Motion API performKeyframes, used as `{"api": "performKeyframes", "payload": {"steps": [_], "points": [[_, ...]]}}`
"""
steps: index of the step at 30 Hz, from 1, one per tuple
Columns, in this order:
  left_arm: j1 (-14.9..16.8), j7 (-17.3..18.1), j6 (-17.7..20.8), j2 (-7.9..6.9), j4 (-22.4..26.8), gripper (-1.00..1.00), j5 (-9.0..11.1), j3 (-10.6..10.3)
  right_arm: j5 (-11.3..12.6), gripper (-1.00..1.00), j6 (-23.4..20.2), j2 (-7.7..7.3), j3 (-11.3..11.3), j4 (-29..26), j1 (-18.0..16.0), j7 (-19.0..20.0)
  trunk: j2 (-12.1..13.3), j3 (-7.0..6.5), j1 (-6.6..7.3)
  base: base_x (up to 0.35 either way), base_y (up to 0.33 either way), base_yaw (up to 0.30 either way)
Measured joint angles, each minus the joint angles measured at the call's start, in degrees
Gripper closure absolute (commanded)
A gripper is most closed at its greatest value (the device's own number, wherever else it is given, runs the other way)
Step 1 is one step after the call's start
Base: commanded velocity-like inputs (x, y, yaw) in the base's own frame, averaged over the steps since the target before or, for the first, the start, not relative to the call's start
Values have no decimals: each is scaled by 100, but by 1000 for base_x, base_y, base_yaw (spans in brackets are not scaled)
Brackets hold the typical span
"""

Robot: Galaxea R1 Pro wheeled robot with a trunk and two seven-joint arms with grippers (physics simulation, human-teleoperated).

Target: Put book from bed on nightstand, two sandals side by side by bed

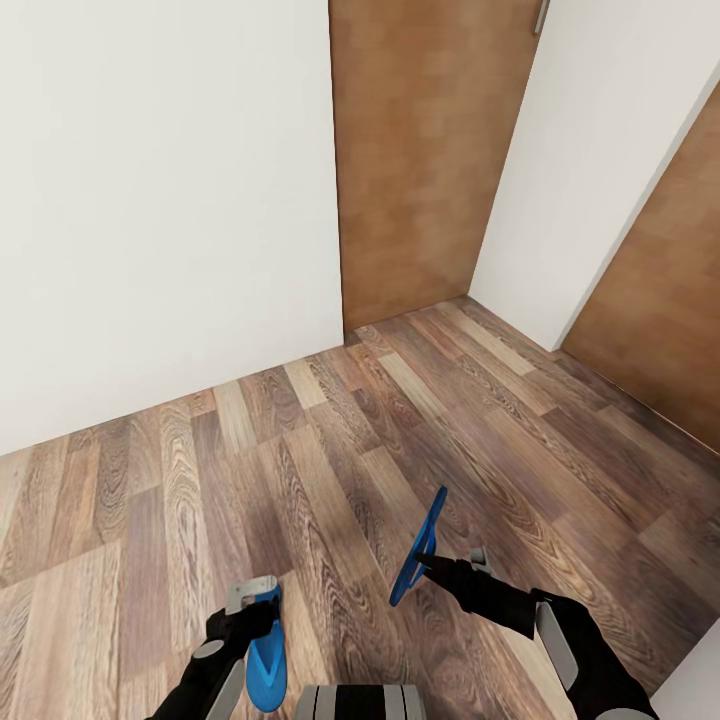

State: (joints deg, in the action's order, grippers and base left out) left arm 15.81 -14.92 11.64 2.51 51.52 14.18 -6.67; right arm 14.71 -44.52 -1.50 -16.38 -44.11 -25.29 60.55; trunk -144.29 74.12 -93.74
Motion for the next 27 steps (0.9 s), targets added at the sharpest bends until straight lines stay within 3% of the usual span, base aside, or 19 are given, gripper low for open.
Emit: {"api": "performKeyframes", "payload": {"steps": [7, 27], "points": [[0, -17, -4, 12, 8, -100, -5, 0, 7, 100, 0, 0, -9, -2, 0, 0, 0, 0, 0, 0, 0, 0], [0, 2, 55, 7, 13, -100, 20, -16, -60, 100, 6, 0, -5, -1, 0, -1, -27, 443, -52, 0, 0, 0]]}}
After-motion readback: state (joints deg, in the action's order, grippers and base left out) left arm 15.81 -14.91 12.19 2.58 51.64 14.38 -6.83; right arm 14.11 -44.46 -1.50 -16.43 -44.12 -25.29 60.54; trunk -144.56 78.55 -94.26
